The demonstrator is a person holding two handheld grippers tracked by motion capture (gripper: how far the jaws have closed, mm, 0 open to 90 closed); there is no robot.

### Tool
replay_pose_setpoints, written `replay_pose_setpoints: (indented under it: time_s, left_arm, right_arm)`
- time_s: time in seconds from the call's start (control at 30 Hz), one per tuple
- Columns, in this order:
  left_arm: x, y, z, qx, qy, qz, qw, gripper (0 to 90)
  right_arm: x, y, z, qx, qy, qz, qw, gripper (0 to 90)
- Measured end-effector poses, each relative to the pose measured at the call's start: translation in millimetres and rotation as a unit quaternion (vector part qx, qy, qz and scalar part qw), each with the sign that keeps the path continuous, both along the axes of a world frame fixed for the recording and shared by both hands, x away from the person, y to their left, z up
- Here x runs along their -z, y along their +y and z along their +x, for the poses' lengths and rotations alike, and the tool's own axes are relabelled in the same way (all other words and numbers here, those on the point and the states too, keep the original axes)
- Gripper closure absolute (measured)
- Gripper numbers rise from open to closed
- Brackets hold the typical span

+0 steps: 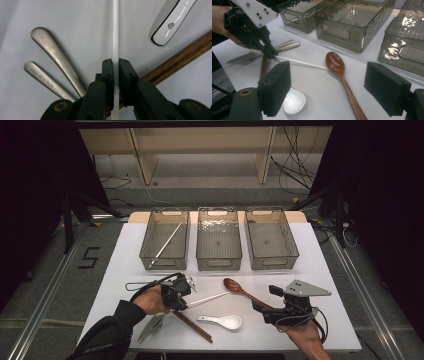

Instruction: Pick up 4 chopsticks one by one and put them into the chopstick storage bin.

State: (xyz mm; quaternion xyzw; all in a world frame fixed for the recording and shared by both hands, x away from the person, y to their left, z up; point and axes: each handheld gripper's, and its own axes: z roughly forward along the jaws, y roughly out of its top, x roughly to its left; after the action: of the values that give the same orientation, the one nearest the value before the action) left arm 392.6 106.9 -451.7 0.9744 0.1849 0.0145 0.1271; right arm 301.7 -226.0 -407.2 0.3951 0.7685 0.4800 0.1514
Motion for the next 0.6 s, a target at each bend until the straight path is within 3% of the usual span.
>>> replay_pose_setpoints:
  time_s: [0.23,0.6]
  left_arm:
    - [-1.1,2.9,0.2,0.012,-0.004,-0.001,0.9999,83.1]
    - [-10.9,11.3,2.3,0.001,-0.005,-0.006,1.0000,83.6]
  right_arm:
    - [0.1,-0.3,0.2,0.000,0.000,0.000,1.0000,22.1]
    - [0.3,-0.1,0.3,0.001,0.002,0.001,1.0000,22.2]
